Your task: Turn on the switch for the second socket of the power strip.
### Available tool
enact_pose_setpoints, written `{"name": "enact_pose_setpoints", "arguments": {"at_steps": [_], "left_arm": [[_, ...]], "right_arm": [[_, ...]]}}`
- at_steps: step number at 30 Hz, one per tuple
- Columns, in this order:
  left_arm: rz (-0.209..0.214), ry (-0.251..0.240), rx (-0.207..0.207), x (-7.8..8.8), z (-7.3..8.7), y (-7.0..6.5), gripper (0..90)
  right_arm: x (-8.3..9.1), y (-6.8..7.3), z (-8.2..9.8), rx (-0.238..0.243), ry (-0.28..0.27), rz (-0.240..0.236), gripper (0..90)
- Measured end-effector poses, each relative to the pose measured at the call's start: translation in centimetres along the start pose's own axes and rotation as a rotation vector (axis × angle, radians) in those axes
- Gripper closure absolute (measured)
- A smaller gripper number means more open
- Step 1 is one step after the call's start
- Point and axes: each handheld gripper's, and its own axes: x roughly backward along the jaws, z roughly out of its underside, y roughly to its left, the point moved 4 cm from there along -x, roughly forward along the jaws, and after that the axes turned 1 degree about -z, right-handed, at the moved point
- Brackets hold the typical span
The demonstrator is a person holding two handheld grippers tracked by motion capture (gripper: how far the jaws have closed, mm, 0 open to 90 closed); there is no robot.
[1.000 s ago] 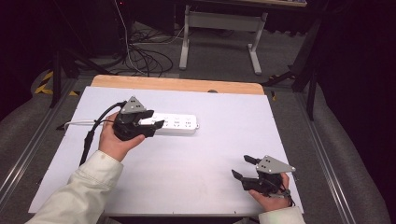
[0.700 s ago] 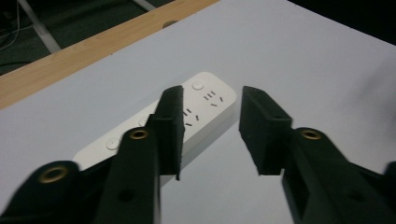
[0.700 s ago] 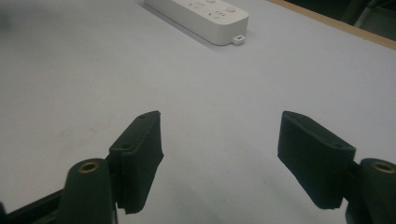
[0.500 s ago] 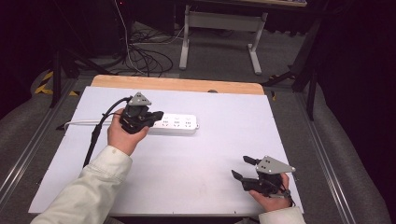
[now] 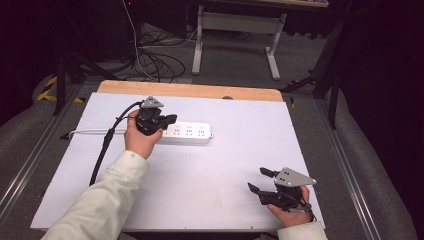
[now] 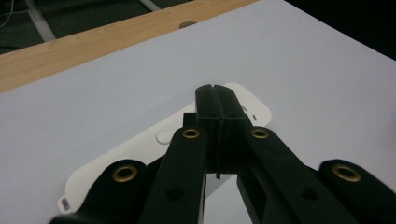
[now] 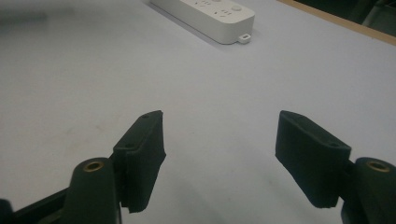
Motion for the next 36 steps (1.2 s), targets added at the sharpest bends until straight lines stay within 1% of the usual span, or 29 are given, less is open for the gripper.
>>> {"name": "enact_pose_setpoints", "arguments": {"at_steps": [3,5,8,9,10,13,15,16,18,19,20,26,27,28,31,34,35,36], "left_arm": [[-0.003,-0.016,-0.024,-0.8,0.2,0.1,89.9],[-0.015,-0.02,-0.046,-1.4,0.3,0.2,89.8],[-0.02,-0.024,-0.053,-2.2,0.6,0.4,89.8],[-0.03,-0.025,-0.06,-2.4,0.7,0.5,89.8],[-0.032,-0.023,-0.059,-2.7,0.9,0.6,89.8],[-0.05,-0.029,-0.083,-3.4,1.1,0.8,89.8],[-0.043,-0.029,-0.064,-3.9,1.3,1.0,89.8],[-0.053,-0.029,-0.068,-4.0,1.3,1.2,89.8],[-0.05,-0.025,-0.048,-4.4,1.5,1.3,89.9],[-0.052,-0.023,-0.056,-4.5,1.6,1.4,89.9],[-0.055,-0.02,-0.046,-4.7,1.7,1.4,89.9],[-0.079,0.005,-0.069,-5.4,2.3,1.8,89.8],[-0.084,0.006,-0.079,-5.5,2.4,2.0,89.8],[-0.082,0.011,-0.071,-5.6,2.5,2.0,89.9],[-0.091,0.017,-0.078,-5.8,2.7,2.2,89.8],[-0.097,0.024,-0.073,-6.1,2.9,2.3,89.8],[-0.111,0.026,-0.084,-6.1,2.9,2.4,89.9],[-0.104,0.03,-0.077,-6.2,3.0,2.4,89.9]], "right_arm": [[0.0,0.0,0.0,-0.006,-0.005,-0.008,33.3],[0.0,0.0,0.0,-0.006,-0.004,-0.008,33.3],[0.1,0.0,0.0,-0.009,-0.007,-0.011,33.3],[0.1,0.0,0.0,-0.009,-0.007,-0.012,33.3],[0.1,0.0,0.0,-0.009,-0.008,-0.012,33.3],[0.1,0.0,0.0,-0.01,-0.008,-0.015,33.3],[0.1,0.1,0.0,-0.011,-0.01,-0.016,33.3],[0.1,0.1,0.0,-0.01,-0.011,-0.018,33.3],[0.2,0.1,0.0,-0.01,-0.012,-0.018,33.3],[0.2,0.0,0.0,-0.008,-0.011,-0.017,33.3],[0.2,0.0,0.0,-0.008,-0.011,-0.017,33.3],[0.1,0.0,0.0,-0.012,-0.011,-0.019,33.3],[0.1,0.0,0.0,-0.013,-0.011,-0.019,33.3],[0.1,0.0,0.0,-0.013,-0.011,-0.019,33.3],[0.1,0.0,0.0,-0.012,-0.011,-0.019,33.3],[0.1,0.0,0.1,-0.013,-0.011,-0.02,33.3],[0.1,0.0,0.1,-0.013,-0.011,-0.021,33.3],[0.1,0.0,0.1,-0.013,-0.011,-0.021,33.3]]}}
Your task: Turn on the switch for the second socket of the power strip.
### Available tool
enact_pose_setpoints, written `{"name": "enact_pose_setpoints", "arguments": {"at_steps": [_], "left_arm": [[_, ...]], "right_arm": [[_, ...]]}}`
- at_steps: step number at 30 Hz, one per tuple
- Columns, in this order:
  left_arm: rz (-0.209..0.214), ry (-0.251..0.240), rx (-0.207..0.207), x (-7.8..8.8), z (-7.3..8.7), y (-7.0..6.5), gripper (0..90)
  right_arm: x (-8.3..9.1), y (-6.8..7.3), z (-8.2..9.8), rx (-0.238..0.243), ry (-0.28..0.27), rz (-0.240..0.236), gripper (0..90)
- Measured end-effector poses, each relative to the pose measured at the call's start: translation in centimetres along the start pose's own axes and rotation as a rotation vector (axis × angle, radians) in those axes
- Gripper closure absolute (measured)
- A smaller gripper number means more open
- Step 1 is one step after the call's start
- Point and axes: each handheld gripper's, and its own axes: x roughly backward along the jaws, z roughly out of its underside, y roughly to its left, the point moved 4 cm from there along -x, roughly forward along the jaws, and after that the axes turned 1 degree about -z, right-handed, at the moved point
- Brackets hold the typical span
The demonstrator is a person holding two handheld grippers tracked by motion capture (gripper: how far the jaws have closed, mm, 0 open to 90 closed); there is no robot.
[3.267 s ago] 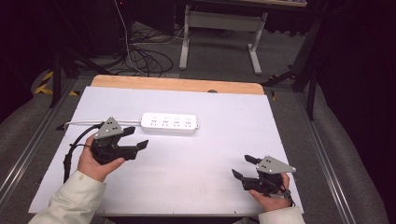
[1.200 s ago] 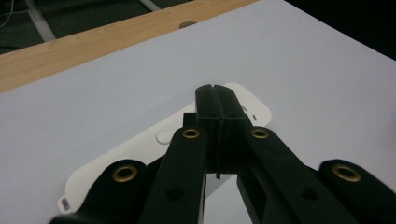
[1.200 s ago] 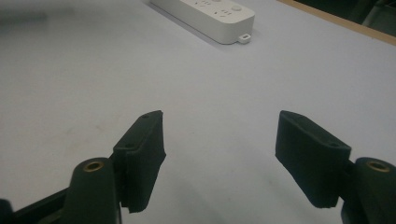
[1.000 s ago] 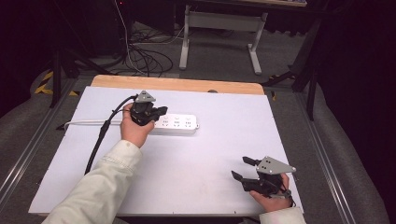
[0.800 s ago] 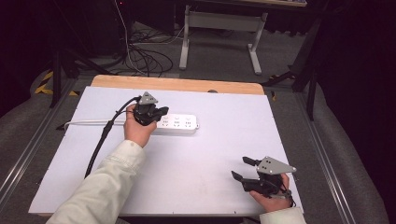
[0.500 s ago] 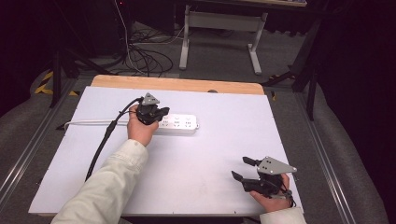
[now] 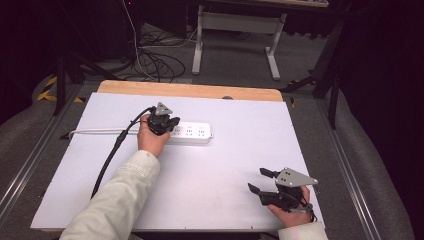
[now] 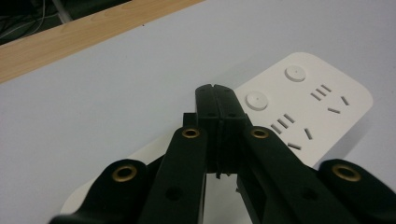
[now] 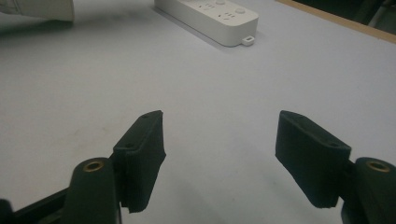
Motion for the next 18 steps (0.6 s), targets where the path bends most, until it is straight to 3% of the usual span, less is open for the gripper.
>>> {"name": "enact_pose_setpoints", "arguments": {"at_steps": [18], "left_arm": [[-0.018,0.004,-0.009,-0.99,0.54,-0.22,89.8]], "right_arm": [[-0.01,0.02,0.03,-0.002,-0.002,-0.01,33.2]]}}
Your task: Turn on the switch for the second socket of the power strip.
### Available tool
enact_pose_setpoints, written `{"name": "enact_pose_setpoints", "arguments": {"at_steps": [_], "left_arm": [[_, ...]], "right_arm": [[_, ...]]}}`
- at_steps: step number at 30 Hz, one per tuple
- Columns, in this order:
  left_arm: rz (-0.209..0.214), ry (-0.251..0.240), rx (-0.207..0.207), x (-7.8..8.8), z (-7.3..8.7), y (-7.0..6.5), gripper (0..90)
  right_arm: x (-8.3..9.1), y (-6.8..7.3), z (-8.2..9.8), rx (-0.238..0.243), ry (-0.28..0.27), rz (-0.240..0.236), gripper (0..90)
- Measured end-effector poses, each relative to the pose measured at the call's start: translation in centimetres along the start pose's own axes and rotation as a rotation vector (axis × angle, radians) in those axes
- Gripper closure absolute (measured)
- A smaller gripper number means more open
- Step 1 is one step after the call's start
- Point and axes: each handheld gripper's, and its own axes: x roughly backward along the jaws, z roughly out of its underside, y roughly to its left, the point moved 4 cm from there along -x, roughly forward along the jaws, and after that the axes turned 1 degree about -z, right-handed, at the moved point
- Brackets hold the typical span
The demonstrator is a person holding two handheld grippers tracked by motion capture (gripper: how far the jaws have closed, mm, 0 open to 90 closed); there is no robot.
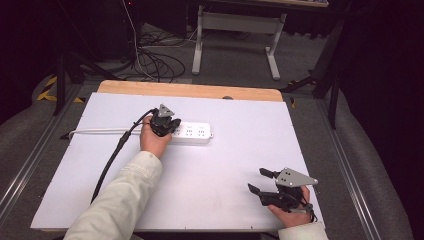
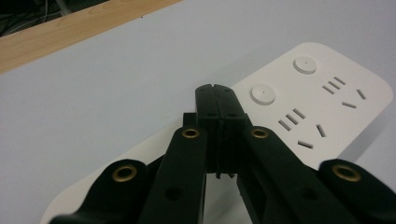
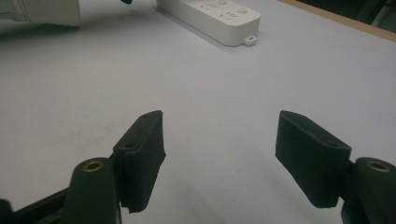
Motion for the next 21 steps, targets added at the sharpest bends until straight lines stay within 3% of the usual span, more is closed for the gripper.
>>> {"name": "enact_pose_setpoints", "arguments": {"at_steps": [8,13,21], "left_arm": [[-0.027,0.002,-0.021,-0.06,-0.04,-0.16,89.9],[-0.02,0.005,-0.003,-0.1,-0.05,-0.26,89.9],[-0.053,0.021,-0.019,-0.17,-0.17,-0.61,90.0]], "right_arm": [[0.0,0.02,0.01,0.004,0.002,0.001,33.2],[0.0,0.03,0.01,0.005,0.002,0.0,33.2],[0.02,0.08,0.0,0.008,0.0,-0.002,33.2]]}}
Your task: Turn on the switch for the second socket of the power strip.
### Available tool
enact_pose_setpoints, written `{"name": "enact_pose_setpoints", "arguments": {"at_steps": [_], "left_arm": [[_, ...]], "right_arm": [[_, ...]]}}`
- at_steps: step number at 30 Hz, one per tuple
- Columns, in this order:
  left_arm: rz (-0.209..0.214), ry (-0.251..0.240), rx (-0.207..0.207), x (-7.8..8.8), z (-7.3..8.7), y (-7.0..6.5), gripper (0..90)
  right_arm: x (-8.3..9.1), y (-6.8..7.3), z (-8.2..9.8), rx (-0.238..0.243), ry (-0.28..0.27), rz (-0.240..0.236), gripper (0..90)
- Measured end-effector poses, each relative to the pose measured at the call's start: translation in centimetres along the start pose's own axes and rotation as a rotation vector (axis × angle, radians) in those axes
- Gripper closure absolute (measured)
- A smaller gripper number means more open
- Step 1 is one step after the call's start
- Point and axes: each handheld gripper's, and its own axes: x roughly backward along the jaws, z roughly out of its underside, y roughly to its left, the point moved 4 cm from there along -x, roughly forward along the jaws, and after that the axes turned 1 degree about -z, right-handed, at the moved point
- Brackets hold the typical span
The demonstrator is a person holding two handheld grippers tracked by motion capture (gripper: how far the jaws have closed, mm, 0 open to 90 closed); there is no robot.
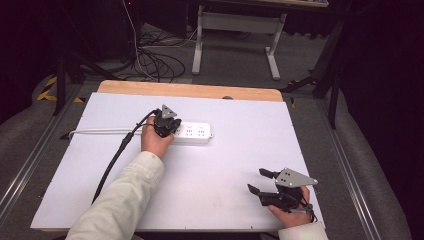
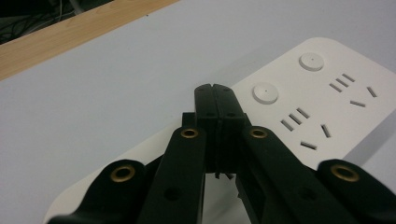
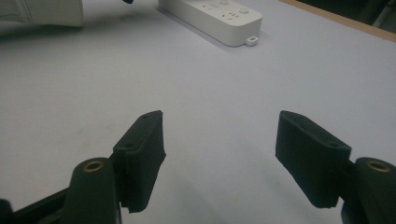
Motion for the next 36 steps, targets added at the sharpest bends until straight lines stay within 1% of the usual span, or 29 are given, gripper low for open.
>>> {"name": "enact_pose_setpoints", "arguments": {"at_steps": [2,5,8,14,16,18,20,26,29,30,31,36], "left_arm": [[-0.005,0.004,0.009,0.0,-0.01,-0.05,89.9],[-0.009,0.007,0.011,-0.02,-0.03,-0.01,90.0],[-0.007,0.01,0.03,-0.05,-0.02,-0.06,90.0],[-0.011,0.019,0.048,-0.08,-0.03,-0.12,90.0],[-0.016,0.019,0.046,-0.06,-0.05,-0.05,90.0],[-0.009,0.019,0.051,-0.07,-0.02,-0.07,90.0],[-0.011,0.017,0.04,-0.08,0.04,-0.02,90.0],[-0.014,0.022,0.04,-0.1,0.04,-0.14,90.0],[-0.01,0.023,0.048,-0.12,0.08,-0.15,90.0],[-0.009,0.025,0.043,-0.13,0.06,-0.19,90.0],[-0.018,0.027,0.029,-0.12,0.0,-0.17,90.0],[-0.02,0.031,0.033,-0.12,-0.02,-0.21,90.0]], "right_arm": [[0.02,0.03,-0.02,-0.001,-0.002,-0.002,33.2],[0.03,0.05,0.0,-0.001,0.0,-0.002,33.2],[0.03,0.04,0.0,-0.001,-0.001,-0.003,33.2],[0.02,0.08,0.0,0.001,0.0,-0.005,33.2],[0.03,0.08,0.01,0.002,-0.001,-0.005,33.2],[0.04,0.09,0.01,0.002,-0.002,-0.004,33.2],[0.04,0.1,0.01,0.002,-0.001,-0.006,33.2],[0.02,0.11,0.01,0.0,-0.002,-0.004,33.2],[0.03,0.12,0.03,-0.001,-0.001,-0.004,33.2],[0.03,0.12,0.03,-0.001,-0.001,-0.004,33.2],[-0.01,0.11,0.04,-0.001,0.0,-0.004,33.2],[-0.01,0.1,0.04,0.0,0.001,-0.002,33.2]]}}
